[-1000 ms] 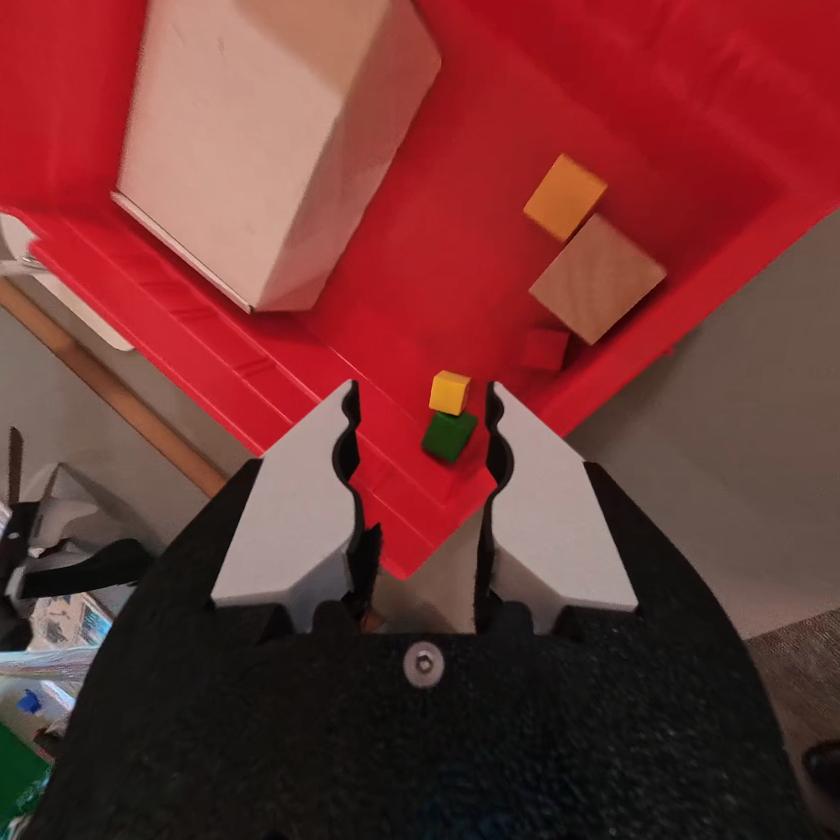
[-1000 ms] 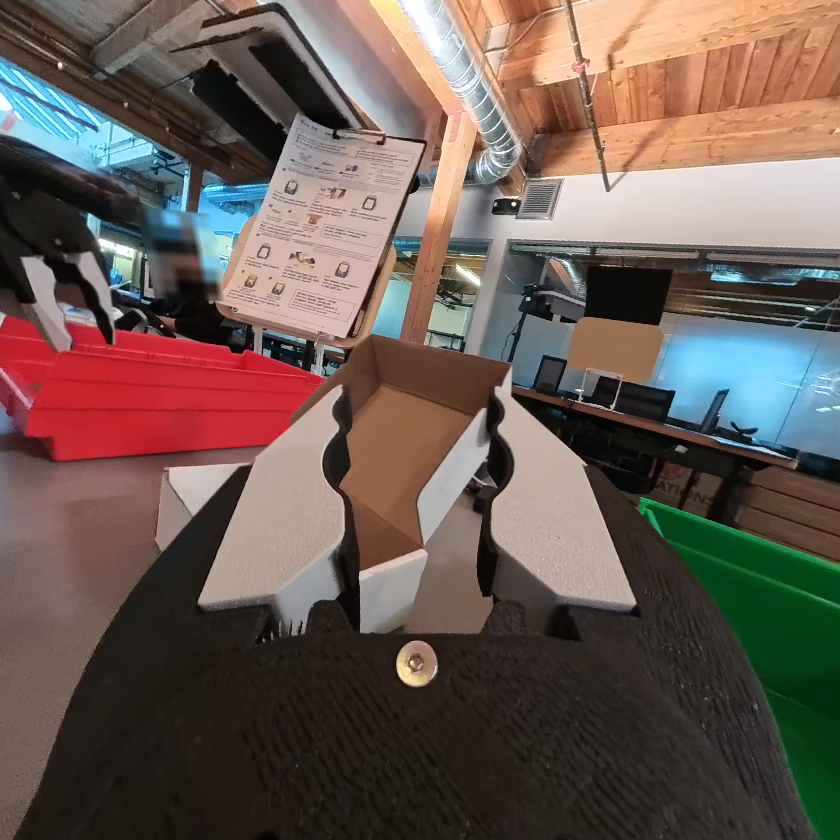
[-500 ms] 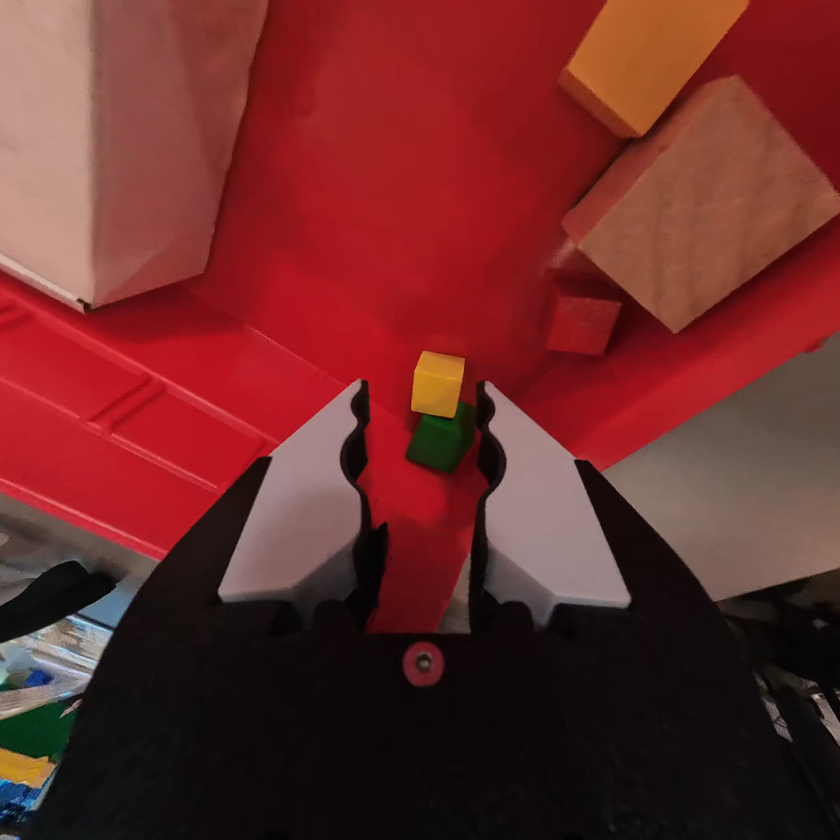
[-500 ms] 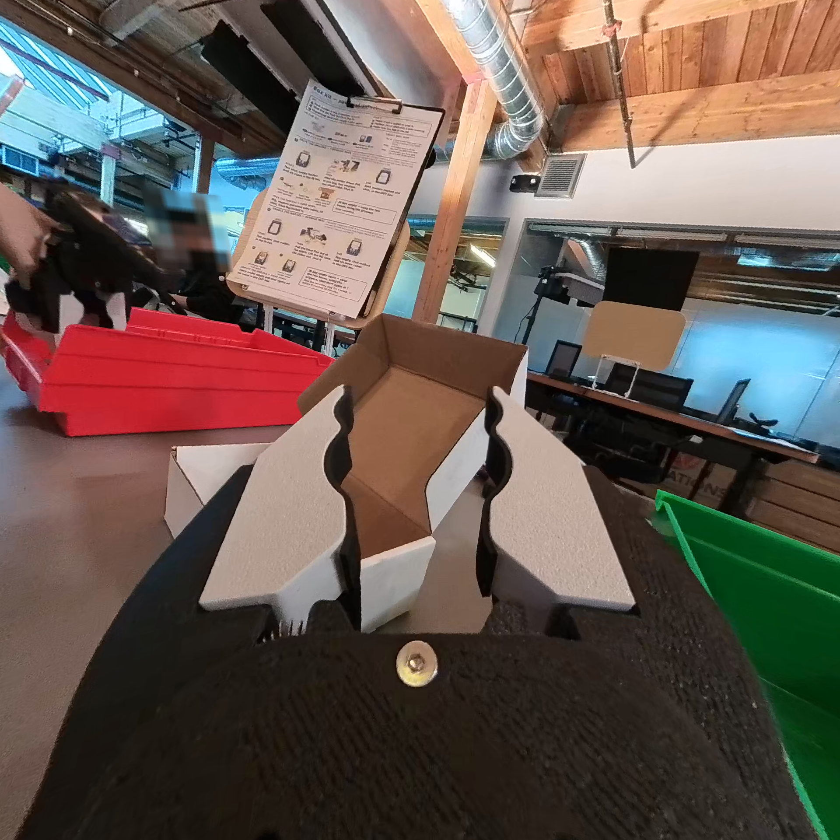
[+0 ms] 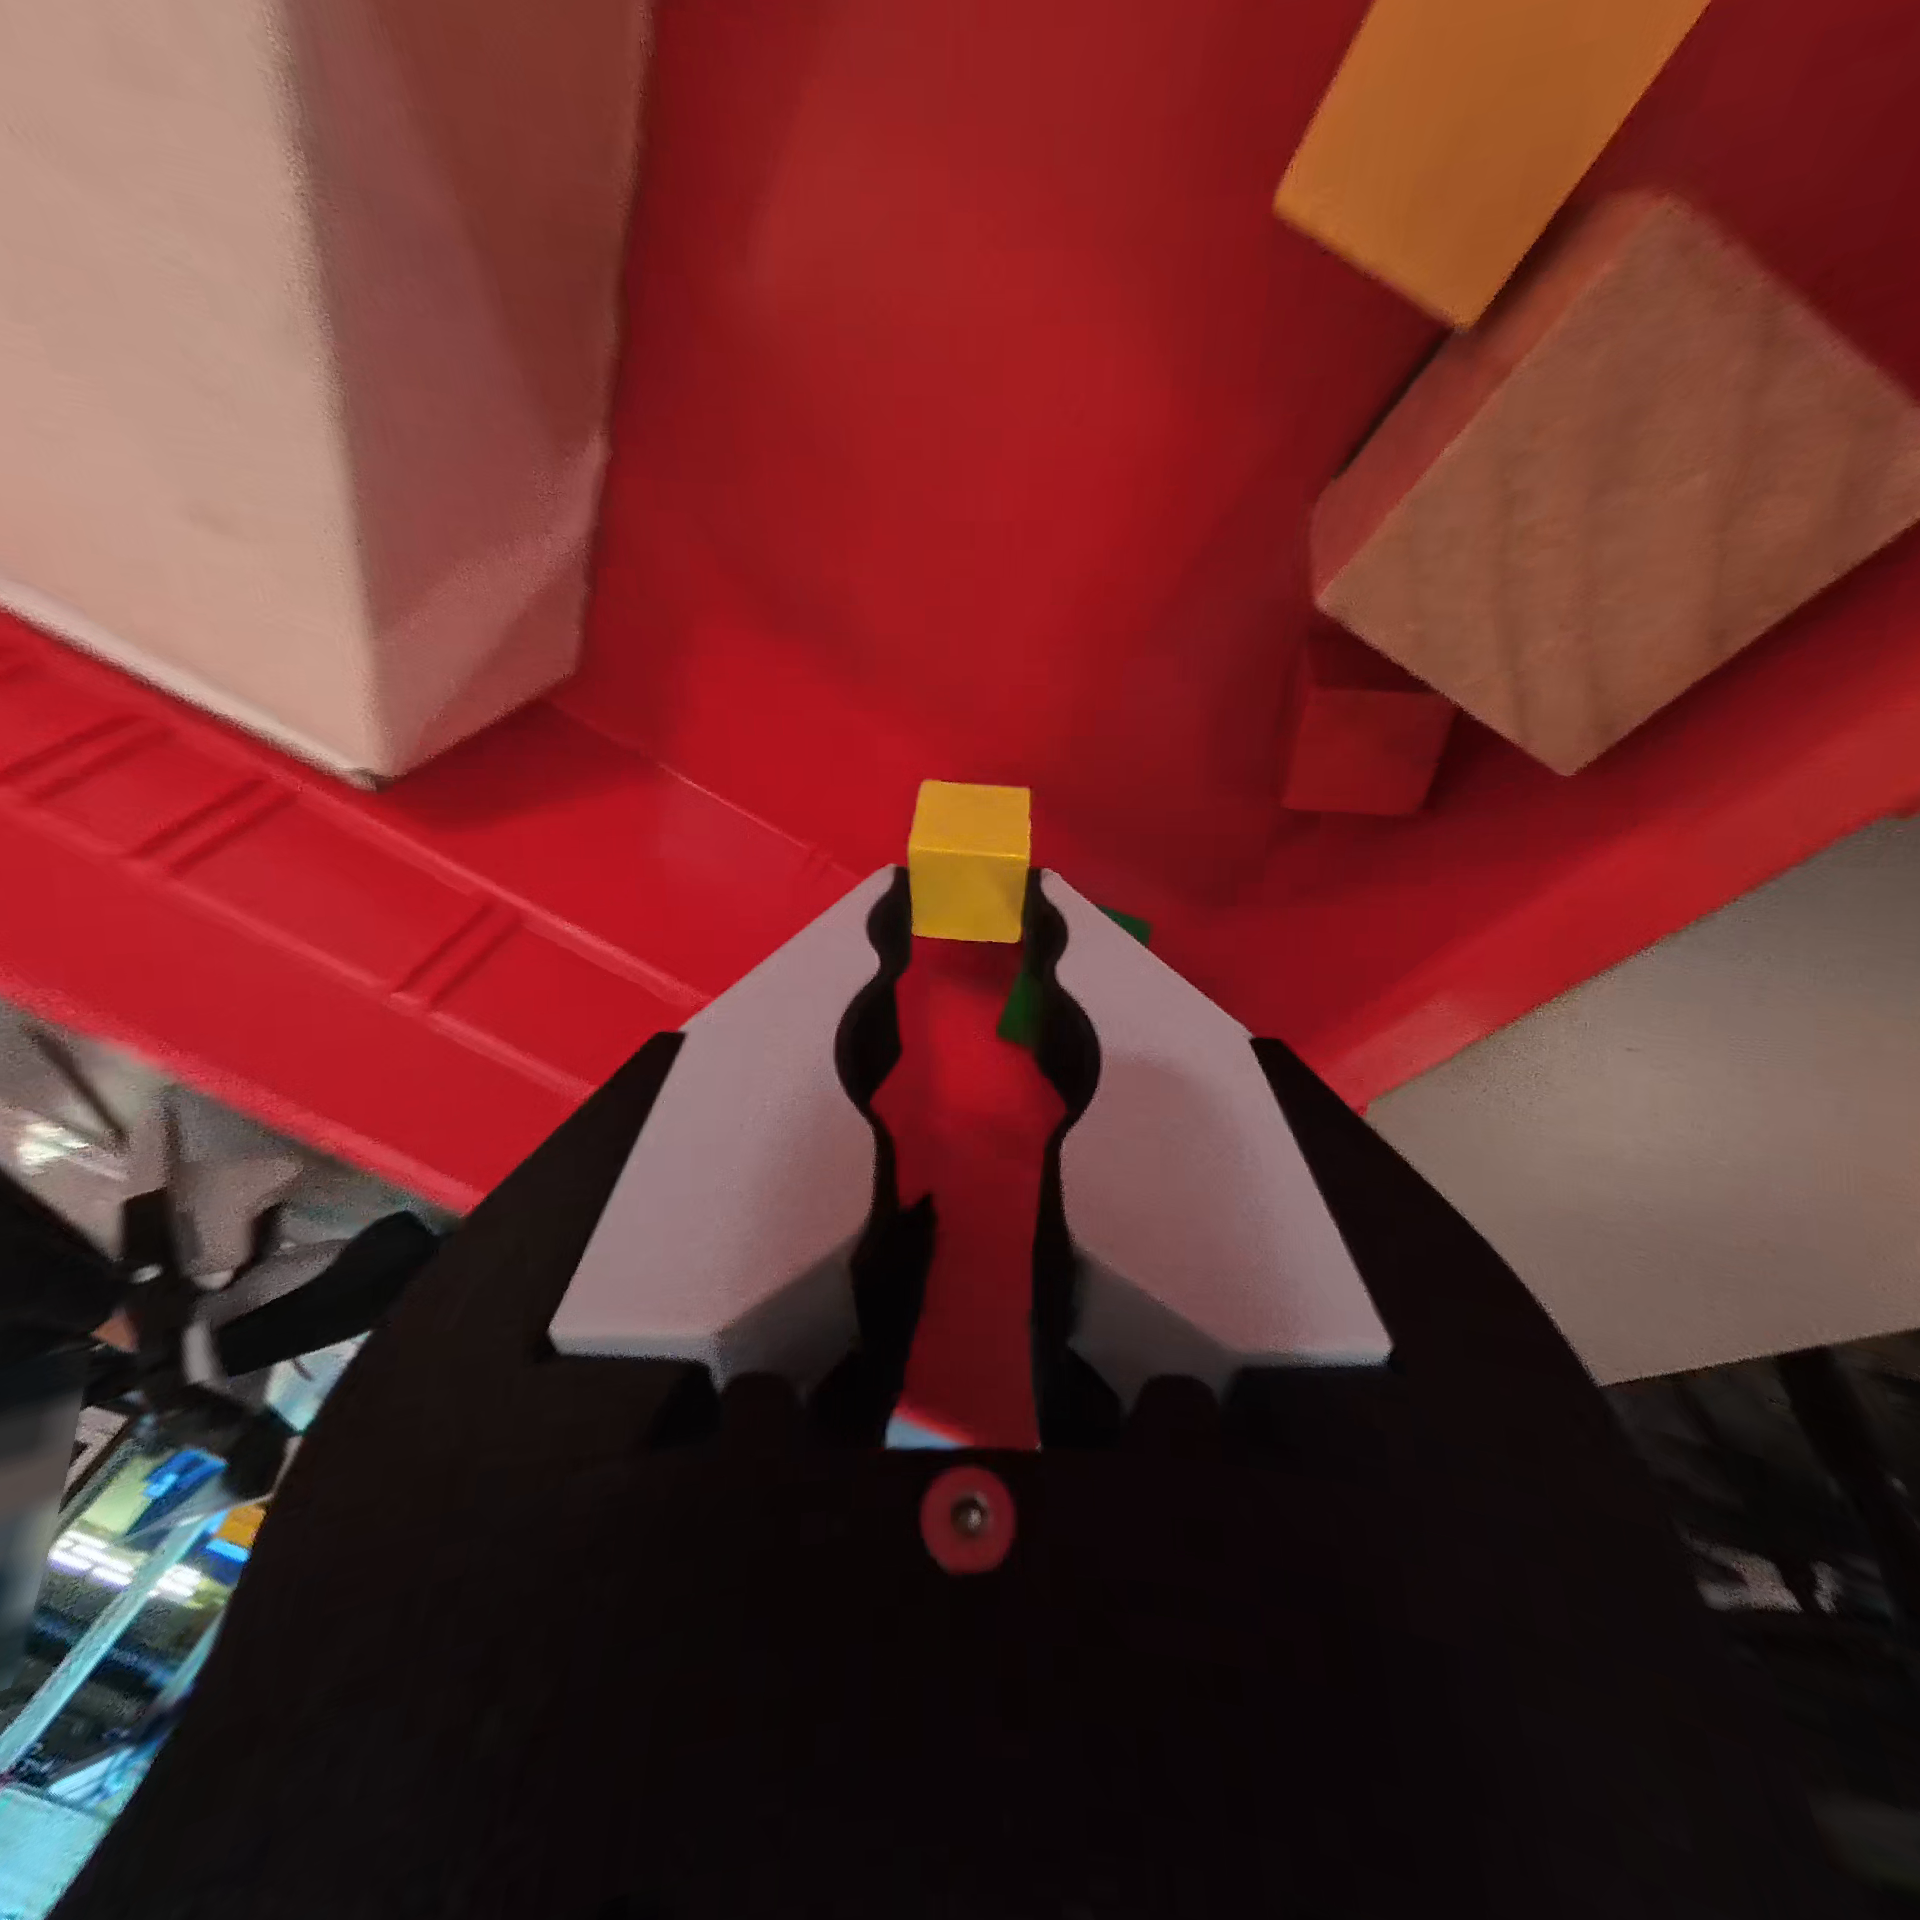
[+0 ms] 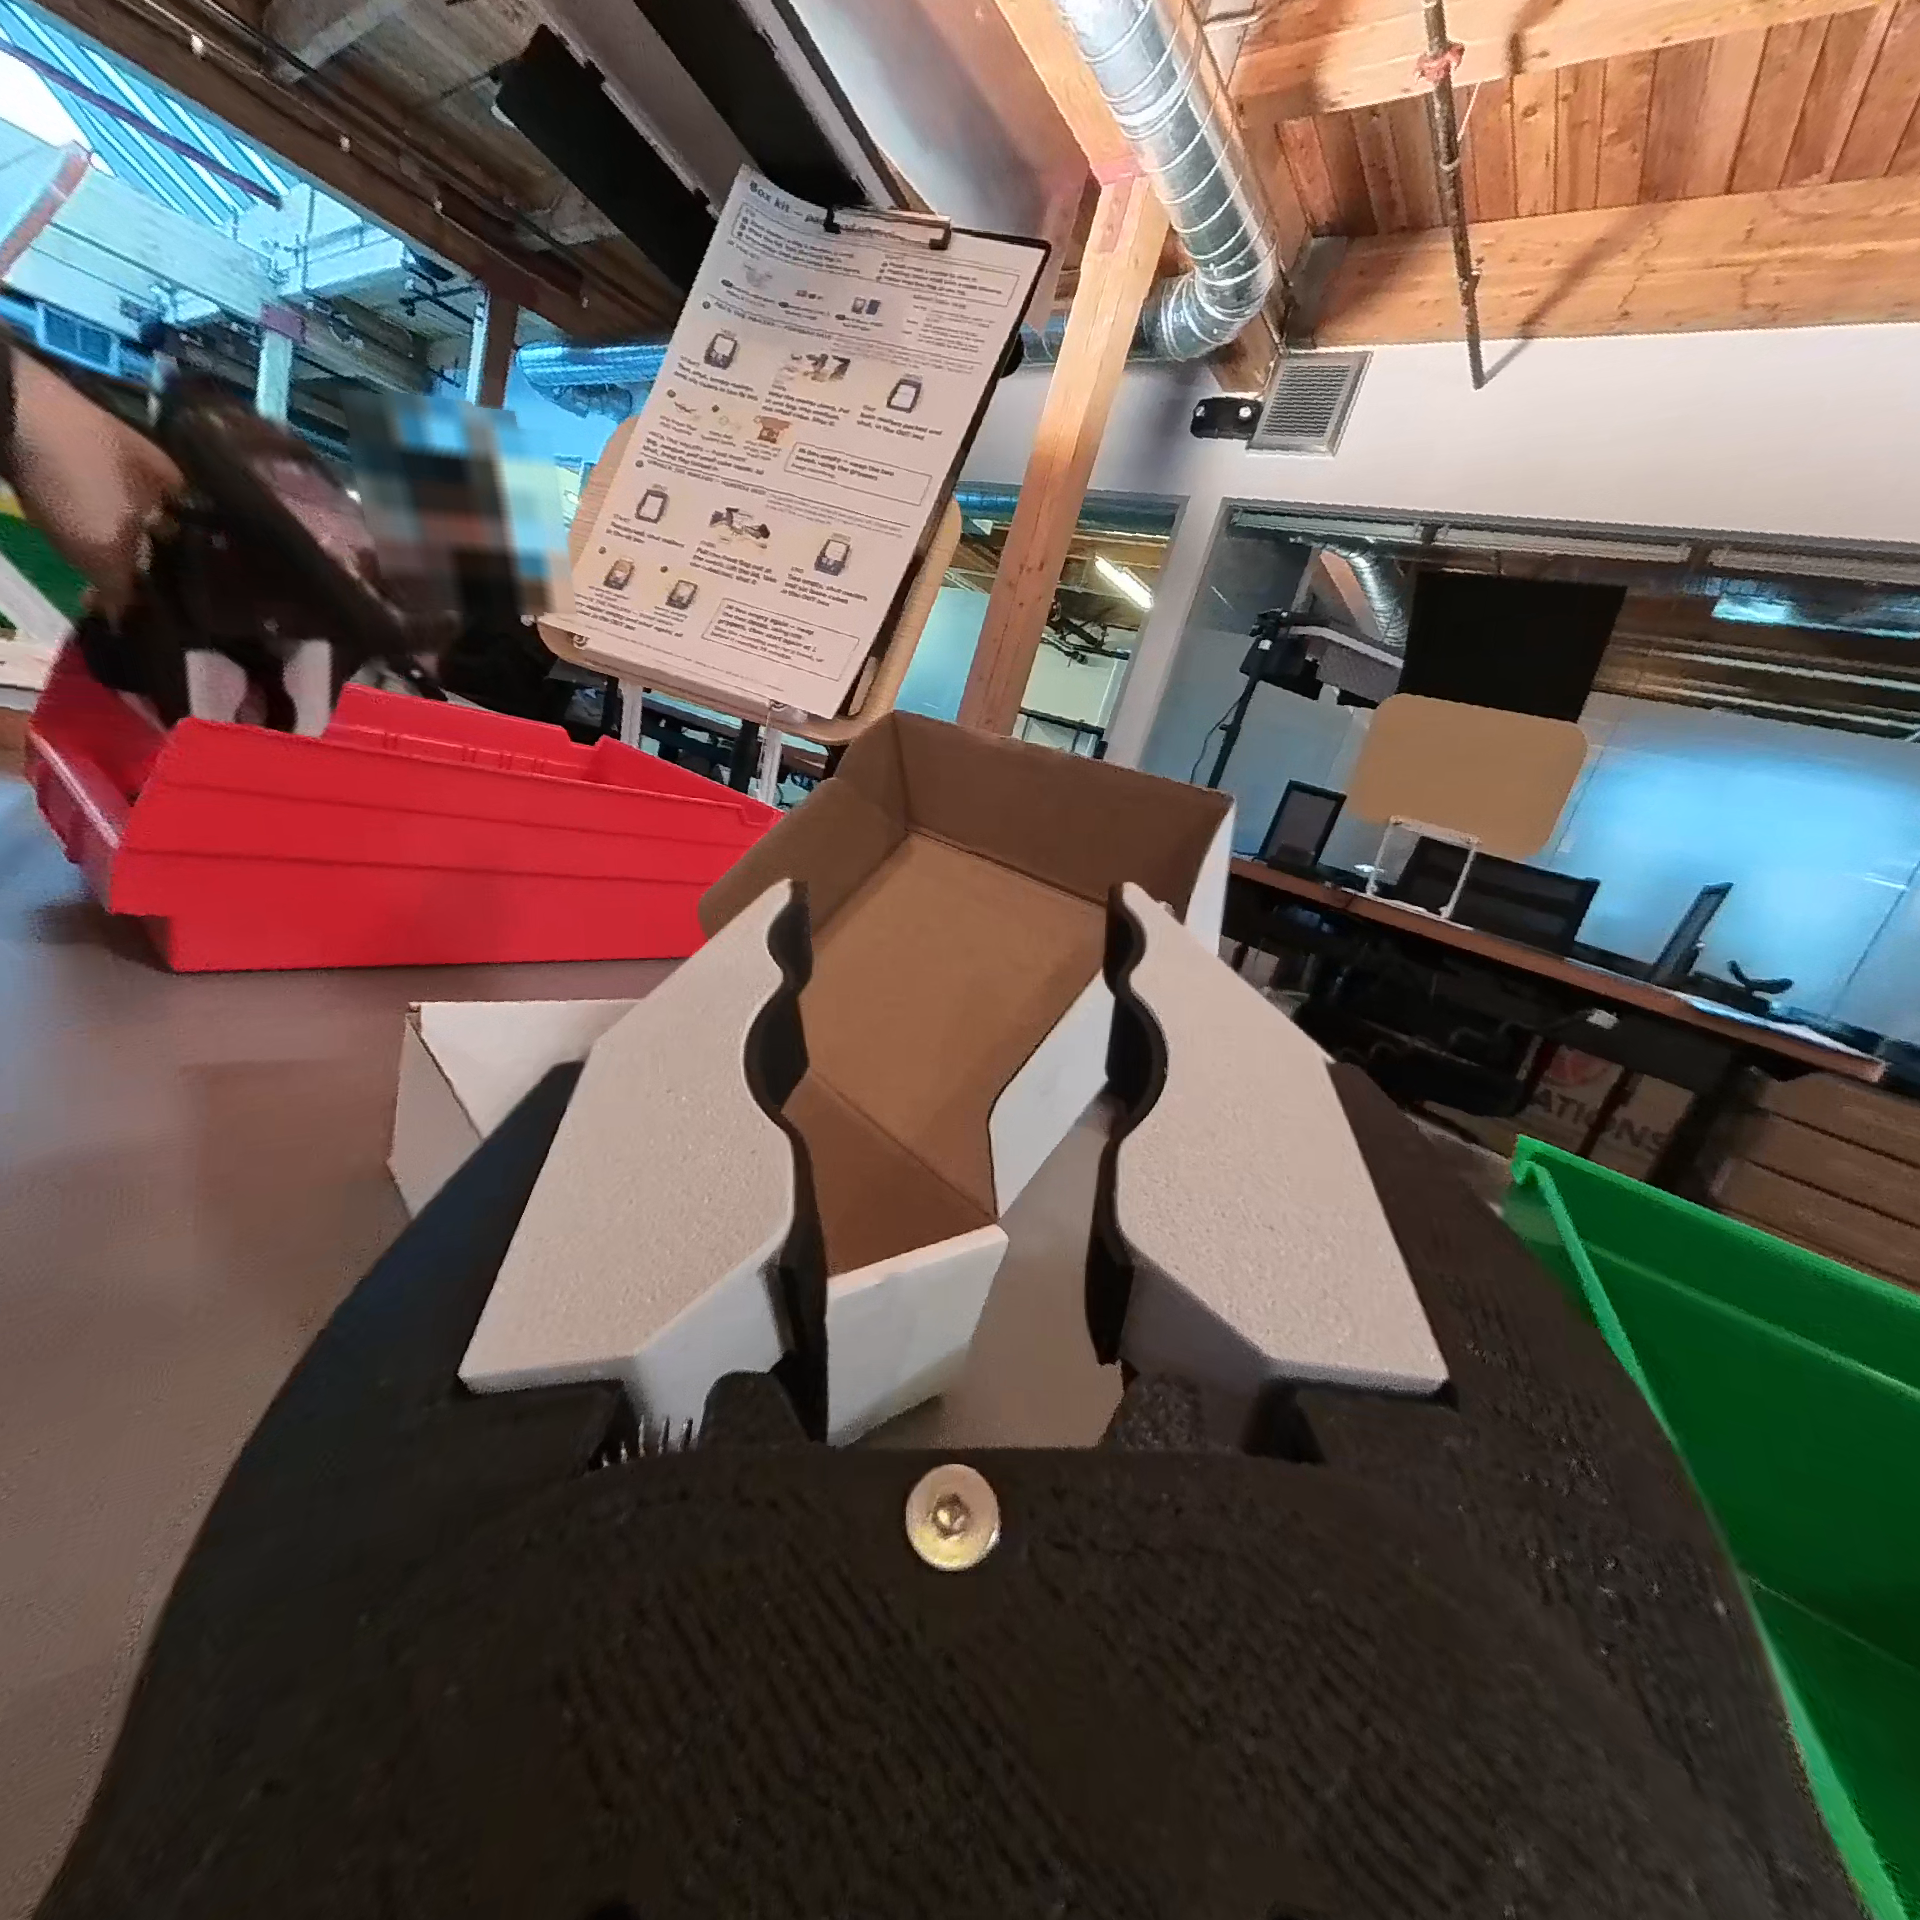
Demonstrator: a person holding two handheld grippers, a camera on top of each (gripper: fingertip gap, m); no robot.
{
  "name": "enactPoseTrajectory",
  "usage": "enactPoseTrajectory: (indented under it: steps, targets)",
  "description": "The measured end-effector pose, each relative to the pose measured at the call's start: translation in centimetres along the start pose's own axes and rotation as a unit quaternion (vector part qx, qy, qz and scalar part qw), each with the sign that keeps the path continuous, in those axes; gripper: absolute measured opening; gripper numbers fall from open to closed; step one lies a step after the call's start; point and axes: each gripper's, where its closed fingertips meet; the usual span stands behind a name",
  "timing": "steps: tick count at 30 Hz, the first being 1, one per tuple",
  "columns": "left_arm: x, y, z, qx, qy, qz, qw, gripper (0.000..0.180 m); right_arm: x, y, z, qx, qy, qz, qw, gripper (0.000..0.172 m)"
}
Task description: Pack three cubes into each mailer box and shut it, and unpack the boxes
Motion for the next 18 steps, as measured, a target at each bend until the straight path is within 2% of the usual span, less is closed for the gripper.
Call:
enactPoseTrajectory:
  steps: [3,6,8,11,14,18]
  targets:
    - [-1.3,-4.1,-1.3,-0.059,0.004,0.038,0.998,0.020,0.3,0.0,0.7,0.016,-0.005,-0.004,1.000,0.054]
    - [-4.2,-10.3,-1.9,-0.123,0.017,0.100,0.987,0.020,0.4,0.0,1.1,0.021,0.008,-0.004,1.000,0.054]
    - [-7.2,-14.8,-0.7,-0.144,0.043,0.160,0.976,0.020,0.4,0.0,1.2,0.022,0.011,-0.003,1.000,0.054]
    - [-12.5,-19.7,3.9,-0.108,0.112,0.235,0.960,0.020,0.4,0.0,1.1,0.021,0.010,-0.003,1.000,0.054]
    - [-17.2,-21.1,8.0,-0.082,0.191,0.242,0.948,0.020,0.3,0.0,1.0,0.020,0.008,0.000,1.000,0.054]
    - [-22.7,-19.8,11.3,-0.078,0.259,0.207,0.940,0.020,0.3,0.0,1.0,0.016,0.006,0.000,1.000,0.053]
Point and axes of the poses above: each gripper's, where its closed fingertips meet, y out along the fingers, x out of its underside, z = x × y across the jaws, and after that the axes turned 8 degrees about -z, right-handed
